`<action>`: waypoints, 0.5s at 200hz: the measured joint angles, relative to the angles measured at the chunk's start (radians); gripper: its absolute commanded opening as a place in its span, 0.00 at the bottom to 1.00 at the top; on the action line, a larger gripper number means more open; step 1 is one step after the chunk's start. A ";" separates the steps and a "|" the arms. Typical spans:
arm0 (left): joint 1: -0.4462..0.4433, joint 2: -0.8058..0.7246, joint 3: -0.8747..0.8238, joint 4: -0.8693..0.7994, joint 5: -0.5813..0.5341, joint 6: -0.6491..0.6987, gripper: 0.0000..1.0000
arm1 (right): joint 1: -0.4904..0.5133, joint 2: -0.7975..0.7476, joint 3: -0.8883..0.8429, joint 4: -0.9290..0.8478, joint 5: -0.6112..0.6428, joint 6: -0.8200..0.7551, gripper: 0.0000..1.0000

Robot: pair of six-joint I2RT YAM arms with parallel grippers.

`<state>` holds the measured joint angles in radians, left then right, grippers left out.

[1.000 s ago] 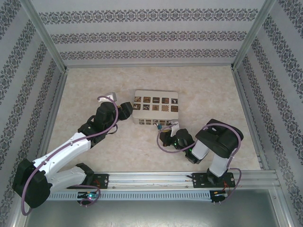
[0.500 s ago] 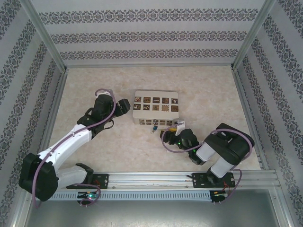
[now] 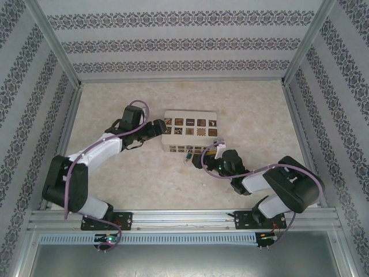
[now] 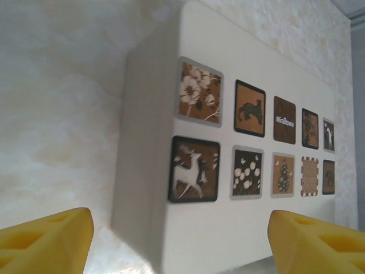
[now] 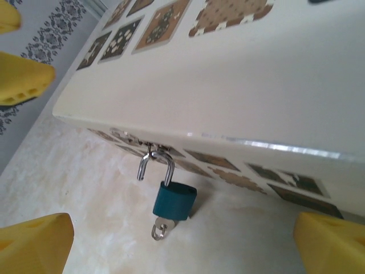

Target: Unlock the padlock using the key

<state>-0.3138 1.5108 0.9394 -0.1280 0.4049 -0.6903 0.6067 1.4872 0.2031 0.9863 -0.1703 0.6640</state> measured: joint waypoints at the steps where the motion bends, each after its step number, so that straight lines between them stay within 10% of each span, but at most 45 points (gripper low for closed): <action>1: 0.000 0.003 0.002 0.000 0.002 0.000 0.75 | -0.003 0.000 0.002 -0.001 -0.003 0.000 0.98; 100: -0.006 0.184 0.066 0.004 0.122 0.037 0.49 | -0.131 0.043 0.114 -0.064 -0.161 0.014 0.98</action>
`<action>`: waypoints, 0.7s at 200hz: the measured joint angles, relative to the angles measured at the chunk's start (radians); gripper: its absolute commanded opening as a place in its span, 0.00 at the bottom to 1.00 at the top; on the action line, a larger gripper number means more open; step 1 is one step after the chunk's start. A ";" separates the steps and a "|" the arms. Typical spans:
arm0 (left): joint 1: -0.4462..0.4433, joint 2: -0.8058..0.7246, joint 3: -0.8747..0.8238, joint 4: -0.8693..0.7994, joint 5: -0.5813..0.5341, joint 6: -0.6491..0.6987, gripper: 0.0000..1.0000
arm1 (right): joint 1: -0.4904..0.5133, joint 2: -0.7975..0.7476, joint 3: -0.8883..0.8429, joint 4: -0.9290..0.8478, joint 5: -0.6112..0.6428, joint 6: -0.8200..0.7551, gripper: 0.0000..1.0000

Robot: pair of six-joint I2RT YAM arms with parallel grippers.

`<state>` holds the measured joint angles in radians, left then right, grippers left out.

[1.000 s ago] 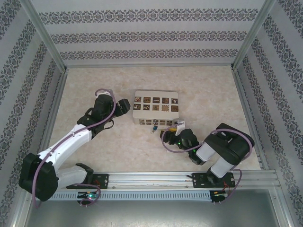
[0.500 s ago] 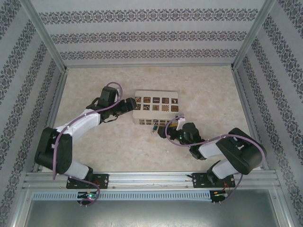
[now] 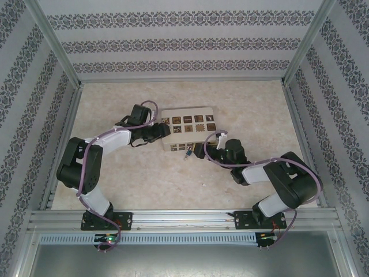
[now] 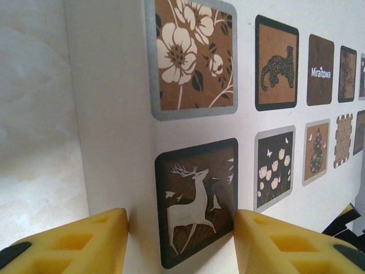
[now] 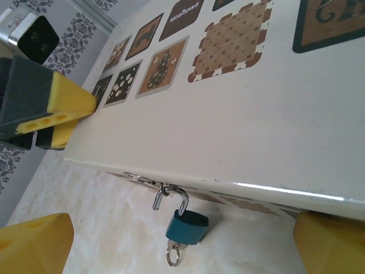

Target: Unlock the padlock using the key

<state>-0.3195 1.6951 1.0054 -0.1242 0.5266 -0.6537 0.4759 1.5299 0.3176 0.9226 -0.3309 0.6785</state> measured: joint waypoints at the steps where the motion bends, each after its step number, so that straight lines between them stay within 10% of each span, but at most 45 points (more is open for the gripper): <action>1: 0.000 0.000 -0.001 0.001 -0.001 0.000 0.49 | -0.001 0.001 0.001 -0.001 0.000 0.000 0.98; 140: -0.049 -0.127 -0.194 0.155 -0.035 -0.092 0.52 | -0.055 0.171 0.195 -0.037 -0.105 -0.002 0.98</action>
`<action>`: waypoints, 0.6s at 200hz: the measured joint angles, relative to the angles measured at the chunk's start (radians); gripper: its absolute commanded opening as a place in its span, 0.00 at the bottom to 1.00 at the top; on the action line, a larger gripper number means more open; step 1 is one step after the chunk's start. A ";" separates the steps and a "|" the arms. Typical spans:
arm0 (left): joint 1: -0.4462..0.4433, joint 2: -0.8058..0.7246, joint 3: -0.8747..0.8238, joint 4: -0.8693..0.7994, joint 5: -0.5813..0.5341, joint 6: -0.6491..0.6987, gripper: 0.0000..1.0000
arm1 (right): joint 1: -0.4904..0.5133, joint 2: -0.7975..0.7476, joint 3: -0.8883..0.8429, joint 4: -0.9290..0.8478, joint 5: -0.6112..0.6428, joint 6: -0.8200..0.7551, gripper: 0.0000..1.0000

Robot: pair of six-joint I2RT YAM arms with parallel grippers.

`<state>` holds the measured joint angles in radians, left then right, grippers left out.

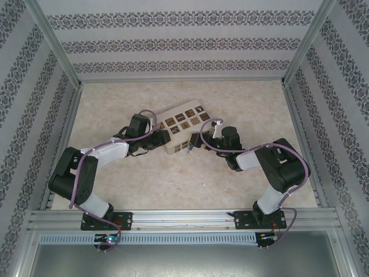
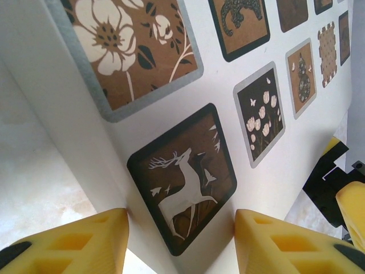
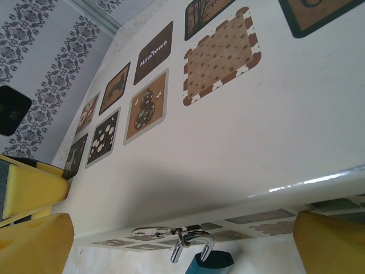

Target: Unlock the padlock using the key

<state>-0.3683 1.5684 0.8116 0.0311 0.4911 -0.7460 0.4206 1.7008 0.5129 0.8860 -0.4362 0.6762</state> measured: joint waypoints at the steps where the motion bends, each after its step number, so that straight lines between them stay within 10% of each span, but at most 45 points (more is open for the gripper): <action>1: 0.000 0.000 0.000 0.000 -0.001 0.000 0.53 | 0.000 0.000 0.000 0.000 0.000 0.000 0.98; 120: -0.012 -0.289 0.000 -0.144 -0.233 0.083 0.60 | -0.079 -0.225 -0.143 -0.068 0.045 -0.002 0.99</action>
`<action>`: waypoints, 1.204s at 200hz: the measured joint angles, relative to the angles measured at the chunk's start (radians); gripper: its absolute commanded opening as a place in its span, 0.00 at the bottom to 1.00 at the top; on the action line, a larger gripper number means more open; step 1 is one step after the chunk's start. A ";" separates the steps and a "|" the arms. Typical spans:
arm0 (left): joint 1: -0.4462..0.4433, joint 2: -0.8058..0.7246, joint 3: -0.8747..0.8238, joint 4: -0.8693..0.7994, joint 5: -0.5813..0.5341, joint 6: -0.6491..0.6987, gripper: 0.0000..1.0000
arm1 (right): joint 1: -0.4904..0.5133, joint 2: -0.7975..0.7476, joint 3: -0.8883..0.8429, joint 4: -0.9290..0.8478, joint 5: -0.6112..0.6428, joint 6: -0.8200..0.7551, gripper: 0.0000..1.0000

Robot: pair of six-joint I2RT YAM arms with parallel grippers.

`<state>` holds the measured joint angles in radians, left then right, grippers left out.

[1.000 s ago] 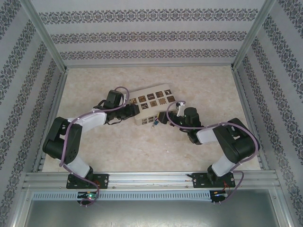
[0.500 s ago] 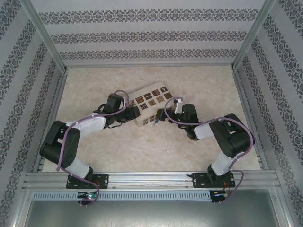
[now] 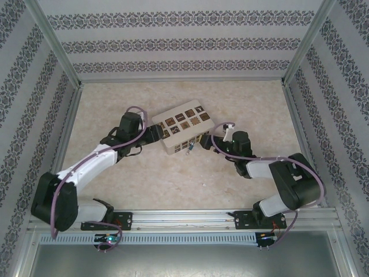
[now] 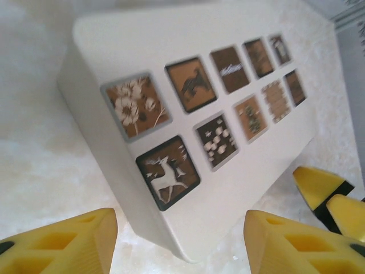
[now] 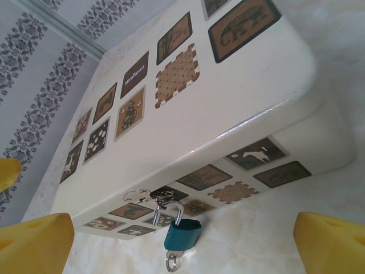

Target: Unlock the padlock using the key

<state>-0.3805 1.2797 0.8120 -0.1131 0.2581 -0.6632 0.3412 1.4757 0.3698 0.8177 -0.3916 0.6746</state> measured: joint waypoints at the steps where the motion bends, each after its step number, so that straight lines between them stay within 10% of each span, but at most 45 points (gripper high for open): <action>1: 0.000 -0.003 0.000 0.000 -0.002 0.001 0.60 | -0.001 -0.002 0.000 0.000 0.000 0.000 0.99; 86: -0.012 -0.019 0.062 -0.044 0.070 0.021 0.50 | -0.023 -0.097 -0.055 -0.007 -0.113 0.012 0.91; 241: -0.077 0.418 0.326 -0.034 0.288 0.009 0.41 | 0.037 0.263 0.019 0.279 -0.183 0.109 0.83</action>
<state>-0.4580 1.6974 1.1381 -0.1471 0.5465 -0.6540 0.3782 1.7390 0.3893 1.0969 -0.5751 0.7837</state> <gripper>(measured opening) 0.417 0.842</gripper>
